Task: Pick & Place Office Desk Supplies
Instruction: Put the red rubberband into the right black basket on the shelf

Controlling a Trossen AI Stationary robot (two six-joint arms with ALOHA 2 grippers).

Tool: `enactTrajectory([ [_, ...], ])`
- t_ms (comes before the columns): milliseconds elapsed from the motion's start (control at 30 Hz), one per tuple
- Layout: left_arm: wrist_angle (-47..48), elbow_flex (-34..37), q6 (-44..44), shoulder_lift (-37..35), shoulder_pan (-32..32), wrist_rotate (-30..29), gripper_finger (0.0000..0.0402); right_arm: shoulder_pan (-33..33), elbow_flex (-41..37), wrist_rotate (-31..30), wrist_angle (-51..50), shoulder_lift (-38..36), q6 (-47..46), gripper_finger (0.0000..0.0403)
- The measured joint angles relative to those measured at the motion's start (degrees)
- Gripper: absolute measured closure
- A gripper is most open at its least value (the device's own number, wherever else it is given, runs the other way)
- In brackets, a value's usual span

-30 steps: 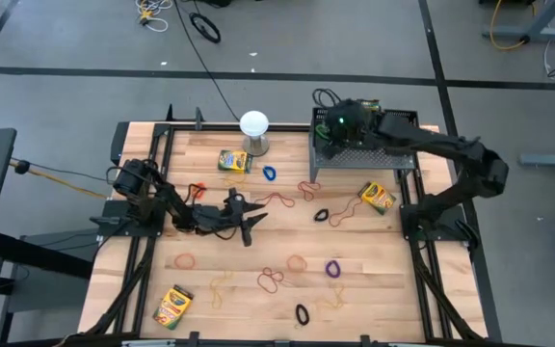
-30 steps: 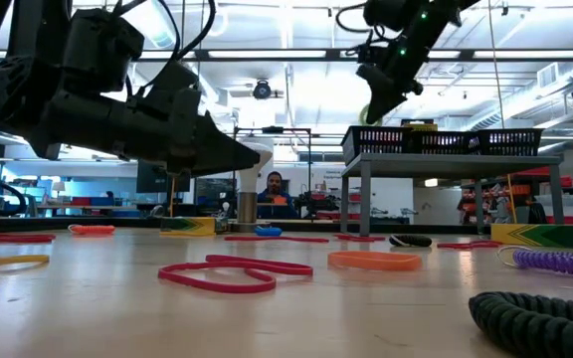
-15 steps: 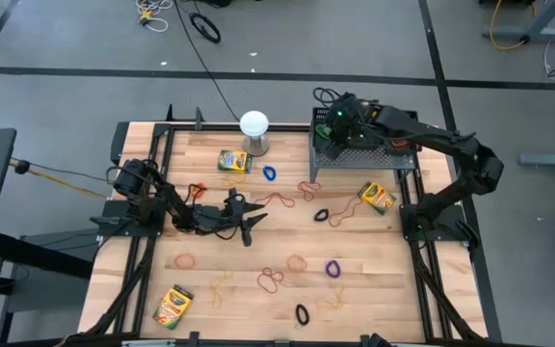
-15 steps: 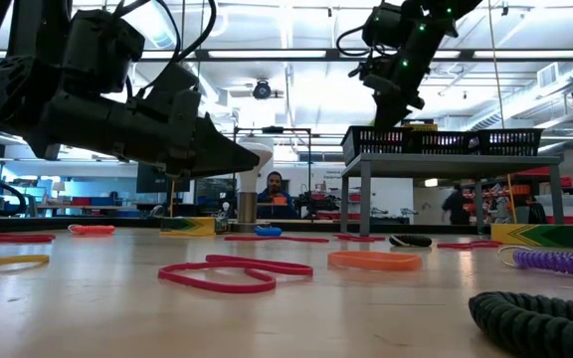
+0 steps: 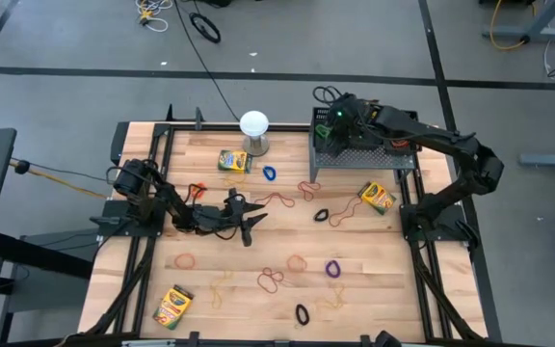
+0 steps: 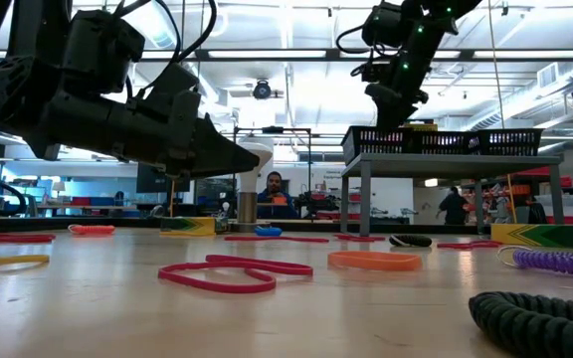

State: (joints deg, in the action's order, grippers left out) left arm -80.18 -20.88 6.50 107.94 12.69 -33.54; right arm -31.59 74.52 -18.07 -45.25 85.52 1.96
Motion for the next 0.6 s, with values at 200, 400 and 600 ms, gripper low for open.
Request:
enactTrajectory([
  [200,0.3,0.0,-0.1,0.0,-0.1,0.0,0.0268,0.7,1.3,-4.4,-1.3,-1.2,0.4,0.0250],
  [400,0.4,-1.0,-0.1,0.0,-0.8,0.1,0.0268,8.4,-4.0,-5.3,4.0,-8.8,2.6,0.0346],
  [600,3.2,-3.2,-0.3,0.0,-0.8,0.8,0.0268,21.0,-17.4,-6.8,14.0,-18.9,1.6,0.0388],
])
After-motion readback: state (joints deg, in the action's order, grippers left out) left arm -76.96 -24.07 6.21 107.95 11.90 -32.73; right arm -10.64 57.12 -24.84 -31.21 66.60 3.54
